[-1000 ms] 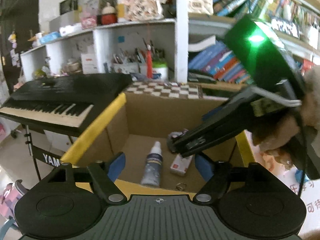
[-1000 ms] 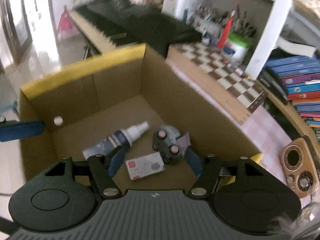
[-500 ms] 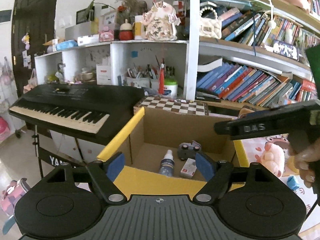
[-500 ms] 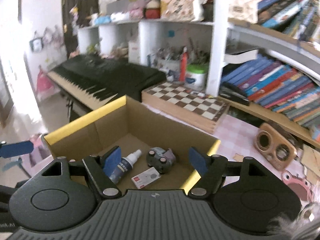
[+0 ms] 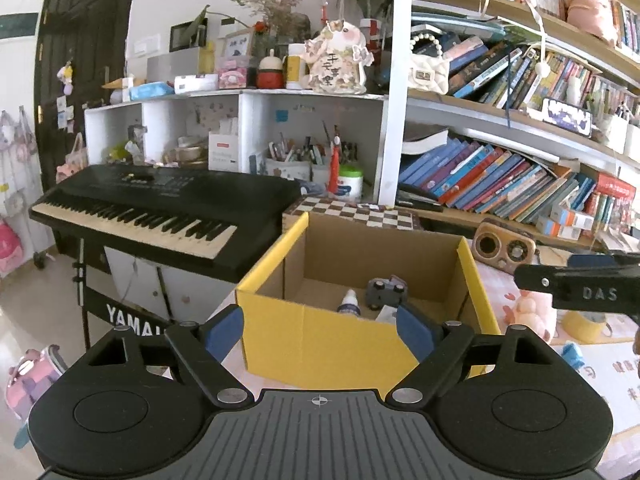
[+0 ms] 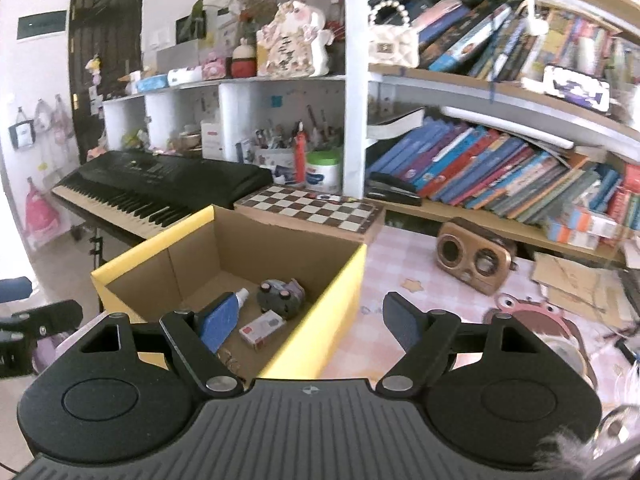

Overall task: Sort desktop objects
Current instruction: 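Withdraw both open tools up out of the yellow box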

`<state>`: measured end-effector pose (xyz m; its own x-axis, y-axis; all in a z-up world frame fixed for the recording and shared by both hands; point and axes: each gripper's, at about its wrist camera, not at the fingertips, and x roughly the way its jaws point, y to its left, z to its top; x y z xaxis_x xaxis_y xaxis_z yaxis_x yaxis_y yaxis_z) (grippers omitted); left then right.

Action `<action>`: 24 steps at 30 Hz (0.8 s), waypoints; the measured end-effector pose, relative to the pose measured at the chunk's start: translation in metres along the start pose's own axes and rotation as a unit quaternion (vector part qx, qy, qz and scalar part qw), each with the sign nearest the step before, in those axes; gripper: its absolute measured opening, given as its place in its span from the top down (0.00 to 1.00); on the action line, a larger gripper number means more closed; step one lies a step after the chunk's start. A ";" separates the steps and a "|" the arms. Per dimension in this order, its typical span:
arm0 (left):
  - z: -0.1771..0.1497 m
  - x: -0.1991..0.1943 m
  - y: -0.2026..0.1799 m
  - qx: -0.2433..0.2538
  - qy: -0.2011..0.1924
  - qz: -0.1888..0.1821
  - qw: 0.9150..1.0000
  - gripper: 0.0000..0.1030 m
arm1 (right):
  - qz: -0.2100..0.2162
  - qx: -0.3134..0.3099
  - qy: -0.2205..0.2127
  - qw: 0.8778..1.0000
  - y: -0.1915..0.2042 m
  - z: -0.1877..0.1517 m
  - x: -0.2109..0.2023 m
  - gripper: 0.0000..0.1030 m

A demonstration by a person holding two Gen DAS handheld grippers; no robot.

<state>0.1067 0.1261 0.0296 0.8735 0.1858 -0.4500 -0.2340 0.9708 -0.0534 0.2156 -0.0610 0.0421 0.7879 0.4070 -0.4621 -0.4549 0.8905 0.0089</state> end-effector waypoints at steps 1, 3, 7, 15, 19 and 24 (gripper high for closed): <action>-0.002 -0.003 0.001 0.000 0.001 -0.001 1.000 0.16 | -0.005 0.002 -0.002 1.000 0.001 -0.004 -0.006 0.24; -0.007 -0.010 0.002 -0.001 0.002 -0.003 1.000 0.16 | -0.012 0.007 -0.004 1.000 0.003 -0.013 -0.018 0.24; -0.015 -0.022 0.006 -0.004 0.006 -0.007 1.000 0.16 | -0.024 0.016 0.000 1.000 0.010 -0.030 -0.034 0.24; -0.036 -0.045 0.011 -0.006 0.019 -0.014 1.000 0.16 | -0.031 0.017 0.014 0.999 0.031 -0.066 -0.066 0.24; -0.044 -0.055 0.013 -0.006 0.024 -0.017 1.000 0.16 | -0.029 0.015 0.023 0.999 0.041 -0.080 -0.077 0.24; -0.054 -0.065 0.013 -0.004 0.034 -0.022 0.999 0.16 | -0.027 0.015 0.032 0.999 0.053 -0.096 -0.090 0.23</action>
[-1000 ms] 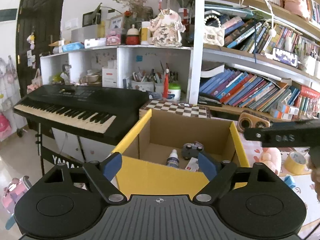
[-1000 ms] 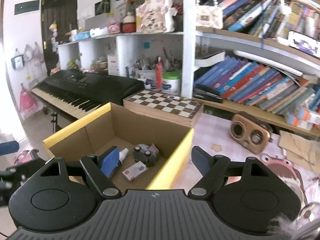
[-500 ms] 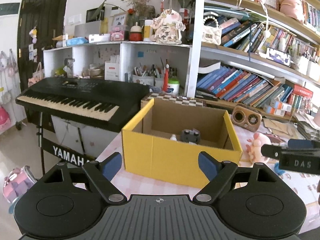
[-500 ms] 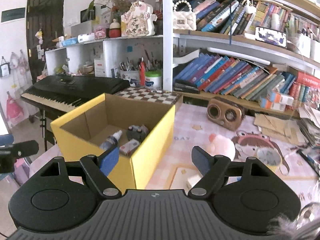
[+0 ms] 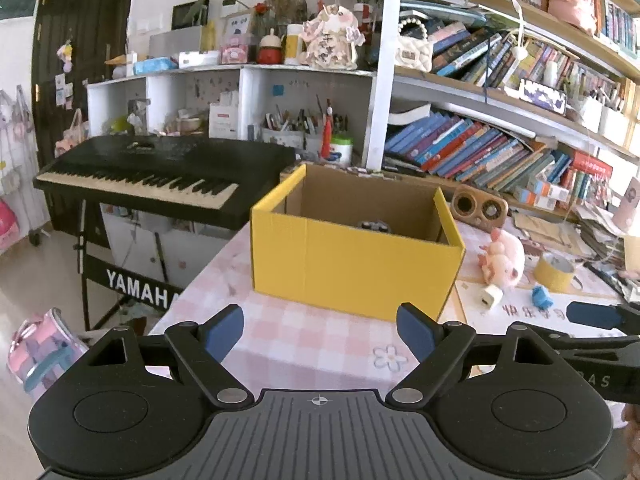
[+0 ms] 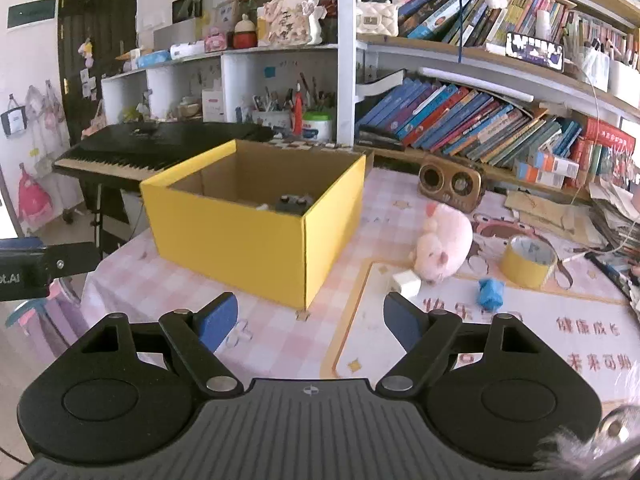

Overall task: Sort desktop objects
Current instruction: 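Withdraw both open tools up out of the yellow box, then move both open tools toward the white charger cube and blue packet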

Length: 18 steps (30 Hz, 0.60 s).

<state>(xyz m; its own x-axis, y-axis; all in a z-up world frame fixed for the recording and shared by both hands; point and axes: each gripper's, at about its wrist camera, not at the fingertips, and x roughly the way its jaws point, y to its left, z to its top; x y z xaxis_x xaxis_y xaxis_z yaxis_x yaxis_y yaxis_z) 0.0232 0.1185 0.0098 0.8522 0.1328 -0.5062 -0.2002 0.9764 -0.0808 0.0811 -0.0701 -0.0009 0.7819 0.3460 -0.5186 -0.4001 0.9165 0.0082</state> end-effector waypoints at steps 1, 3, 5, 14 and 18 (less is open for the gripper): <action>-0.002 -0.001 0.000 0.001 0.003 -0.001 1.000 0.16 | 0.000 -0.001 0.002 1.000 0.002 -0.003 -0.002 0.23; -0.006 -0.004 -0.001 0.001 0.008 -0.004 1.000 0.16 | 0.000 -0.003 0.003 1.000 0.006 -0.009 -0.007 0.23; -0.011 -0.007 -0.001 0.002 0.014 -0.007 1.000 0.16 | 0.000 -0.002 0.006 1.000 0.009 -0.014 -0.011 0.23; -0.030 -0.015 -0.004 0.005 0.042 -0.014 0.999 0.16 | 0.005 0.008 0.036 0.999 0.018 -0.038 -0.022 0.22; -0.034 -0.018 -0.004 0.004 0.047 -0.011 0.999 0.11 | 0.009 0.007 0.042 0.999 0.023 -0.042 -0.025 0.22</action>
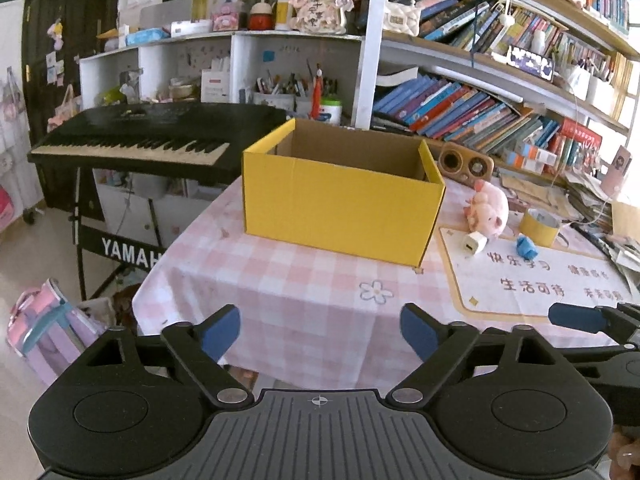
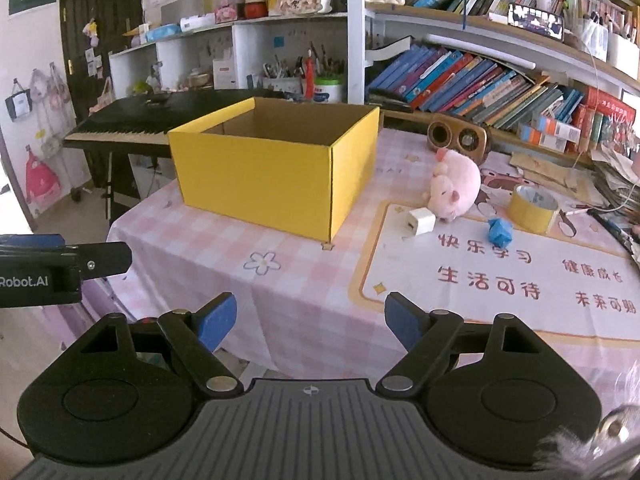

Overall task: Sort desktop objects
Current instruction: 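Move both open tools toward the white charger cube and blue packet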

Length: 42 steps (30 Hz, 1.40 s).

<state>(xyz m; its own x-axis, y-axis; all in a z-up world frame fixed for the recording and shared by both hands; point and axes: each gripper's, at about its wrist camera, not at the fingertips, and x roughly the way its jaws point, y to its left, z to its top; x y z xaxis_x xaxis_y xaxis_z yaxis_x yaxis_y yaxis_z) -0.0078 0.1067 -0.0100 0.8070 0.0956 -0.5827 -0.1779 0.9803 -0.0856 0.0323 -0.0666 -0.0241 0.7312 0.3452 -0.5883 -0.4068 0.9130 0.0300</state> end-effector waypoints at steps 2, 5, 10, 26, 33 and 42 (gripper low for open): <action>-0.003 -0.002 0.000 0.001 0.002 -0.001 1.000 0.11 | 0.002 -0.002 0.004 1.000 0.002 -0.002 -0.001 0.22; -0.006 -0.003 -0.002 0.003 0.006 -0.004 1.000 0.11 | 0.004 -0.006 0.006 1.000 0.004 -0.004 -0.002 0.21; -0.009 -0.003 -0.005 0.008 0.012 -0.011 1.000 0.11 | -0.001 -0.009 0.012 1.000 0.005 -0.010 -0.006 0.20; -0.014 0.003 -0.035 0.048 0.025 -0.063 0.997 0.11 | -0.059 0.035 0.022 0.997 -0.020 -0.028 -0.022 0.19; -0.014 0.009 -0.055 0.068 0.033 -0.095 0.993 0.11 | -0.092 0.054 0.026 0.994 -0.036 -0.035 -0.032 0.19; -0.012 0.019 -0.085 0.096 0.042 -0.137 0.985 0.11 | -0.132 0.084 0.031 0.987 -0.060 -0.044 -0.041 0.18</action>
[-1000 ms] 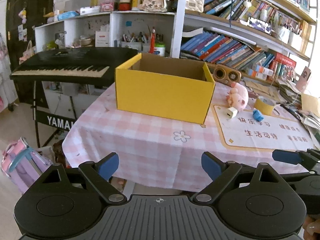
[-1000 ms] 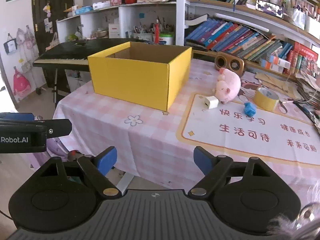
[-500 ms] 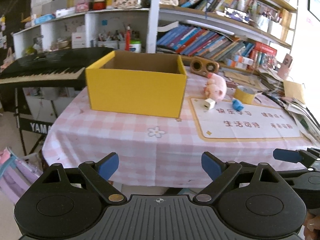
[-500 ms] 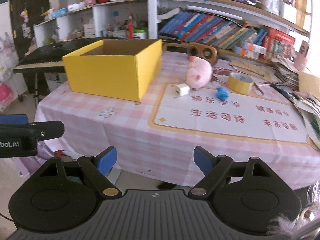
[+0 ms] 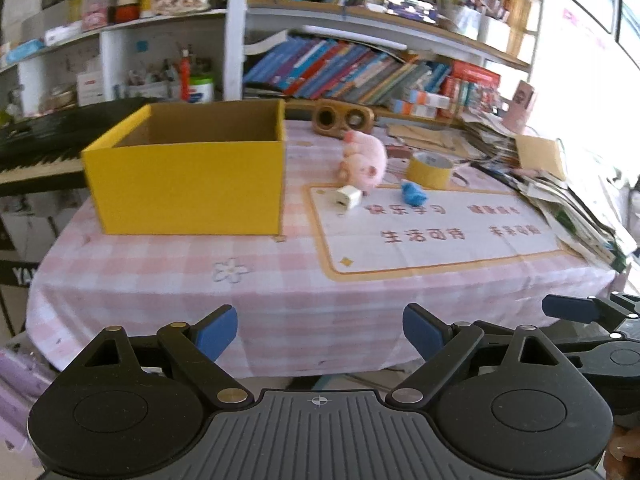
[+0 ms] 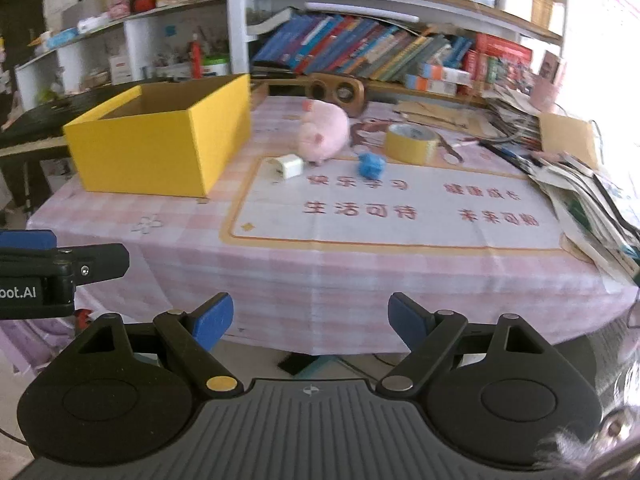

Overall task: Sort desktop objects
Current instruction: 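Move both open tools toward the white charger cube and blue packet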

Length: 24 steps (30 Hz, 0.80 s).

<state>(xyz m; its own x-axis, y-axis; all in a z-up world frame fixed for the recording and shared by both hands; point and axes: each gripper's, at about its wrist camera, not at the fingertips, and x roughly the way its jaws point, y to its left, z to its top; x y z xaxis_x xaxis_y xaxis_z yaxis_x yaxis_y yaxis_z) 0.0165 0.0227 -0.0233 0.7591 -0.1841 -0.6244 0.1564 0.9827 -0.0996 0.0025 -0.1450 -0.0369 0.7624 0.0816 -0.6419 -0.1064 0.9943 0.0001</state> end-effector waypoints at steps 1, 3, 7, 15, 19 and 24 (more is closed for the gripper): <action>0.001 0.002 -0.004 0.004 0.001 -0.005 1.000 0.11 | -0.004 0.003 0.001 1.000 -0.003 0.000 0.000 0.18; 0.003 0.006 -0.010 0.012 0.003 -0.012 1.000 0.11 | -0.013 0.011 0.001 1.000 -0.010 0.000 0.000 0.18; 0.009 0.013 -0.020 0.022 0.003 -0.022 1.000 0.11 | -0.025 0.023 0.001 0.999 -0.022 0.002 0.002 0.18; 0.018 0.029 -0.028 0.024 0.007 -0.028 0.999 0.11 | -0.033 0.024 0.003 0.999 -0.035 0.010 0.010 0.18; 0.022 0.039 -0.033 0.026 0.012 -0.032 0.999 0.11 | -0.036 0.026 0.009 0.999 -0.041 0.012 0.016 0.18; 0.027 0.050 -0.039 0.032 0.016 -0.037 0.999 0.11 | -0.041 0.032 0.013 0.999 -0.049 0.015 0.024 0.18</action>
<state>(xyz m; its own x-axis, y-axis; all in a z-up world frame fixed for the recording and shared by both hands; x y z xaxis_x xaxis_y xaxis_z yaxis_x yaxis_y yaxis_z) 0.0653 -0.0252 -0.0292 0.7239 -0.2544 -0.6413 0.2519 0.9628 -0.0976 0.0359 -0.1912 -0.0409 0.7499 -0.0014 -0.6616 -0.0030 1.0000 -0.0055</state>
